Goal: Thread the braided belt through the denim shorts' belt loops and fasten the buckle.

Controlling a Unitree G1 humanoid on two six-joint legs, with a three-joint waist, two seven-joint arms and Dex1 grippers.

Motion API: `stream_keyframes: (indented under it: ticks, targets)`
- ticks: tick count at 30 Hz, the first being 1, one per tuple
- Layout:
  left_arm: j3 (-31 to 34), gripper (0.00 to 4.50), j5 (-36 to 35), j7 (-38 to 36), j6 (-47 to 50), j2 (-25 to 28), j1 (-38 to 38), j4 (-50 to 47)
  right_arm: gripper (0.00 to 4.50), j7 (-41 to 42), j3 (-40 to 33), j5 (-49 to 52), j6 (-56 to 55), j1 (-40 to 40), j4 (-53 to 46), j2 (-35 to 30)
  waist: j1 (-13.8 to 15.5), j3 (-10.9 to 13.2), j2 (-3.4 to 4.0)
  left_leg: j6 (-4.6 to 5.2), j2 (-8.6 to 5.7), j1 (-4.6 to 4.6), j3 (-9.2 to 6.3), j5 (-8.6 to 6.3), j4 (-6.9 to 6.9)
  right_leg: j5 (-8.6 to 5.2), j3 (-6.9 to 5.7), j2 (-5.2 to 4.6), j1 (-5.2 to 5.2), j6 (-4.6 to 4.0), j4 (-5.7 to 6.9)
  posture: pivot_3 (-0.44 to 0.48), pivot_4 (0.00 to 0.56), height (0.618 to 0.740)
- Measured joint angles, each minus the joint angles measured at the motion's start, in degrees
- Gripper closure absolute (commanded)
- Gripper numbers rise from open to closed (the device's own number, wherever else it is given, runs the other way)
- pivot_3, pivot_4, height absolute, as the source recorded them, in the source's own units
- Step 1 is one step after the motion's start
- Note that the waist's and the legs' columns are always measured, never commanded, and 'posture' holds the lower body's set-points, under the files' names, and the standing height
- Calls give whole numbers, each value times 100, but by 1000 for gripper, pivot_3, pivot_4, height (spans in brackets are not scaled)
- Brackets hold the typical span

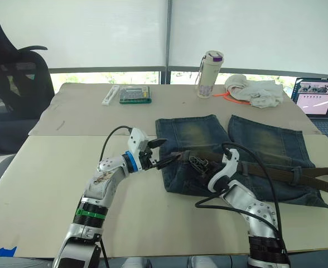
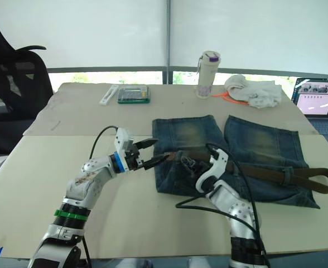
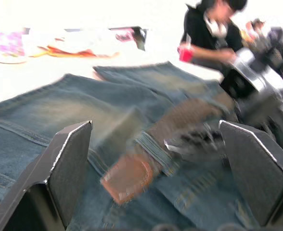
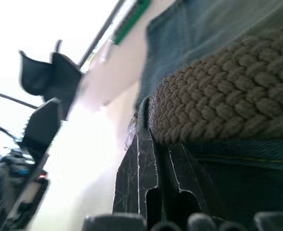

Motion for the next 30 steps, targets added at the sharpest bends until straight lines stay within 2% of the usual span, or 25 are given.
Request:
stream_keyframes:
  ticks: [6,14,17,28,30]
  targets:
    - [563,25,-606,701,796,-411,3,53,4500,364,-201,292,-104,7,-28,84,2,0,0,0,-2,-1,0,0,1,0,0,-1,1,0,-2,0,150,737]
    - [467,25,-994,1097,1559,-978,154,-39,4500,564,-169,324,-104,44,-93,70,-2,0,0,-3,-3,-1,1,2,0,0,0,0,0,0,-4,0,150,737]
    - [466,849,-1004,1163,1559,-1052,152,-98,4500,597,-125,320,-104,46,-115,69,-4,0,0,-4,-2,1,1,2,-1,0,1,3,0,0,-4,0,150,737]
    - [565,4483,-1122,1193,1550,-1006,147,-103,4500,598,-83,193,-107,116,-149,67,-1,0,0,-4,-3,0,1,2,-1,0,3,5,0,-1,-5,0,150,737]
    - [557,4483,-1132,1179,1550,-1008,150,-102,4500,600,-53,90,-125,161,-199,67,4,0,0,-5,-3,-2,1,2,-1,0,3,5,0,-1,-5,0,150,737]
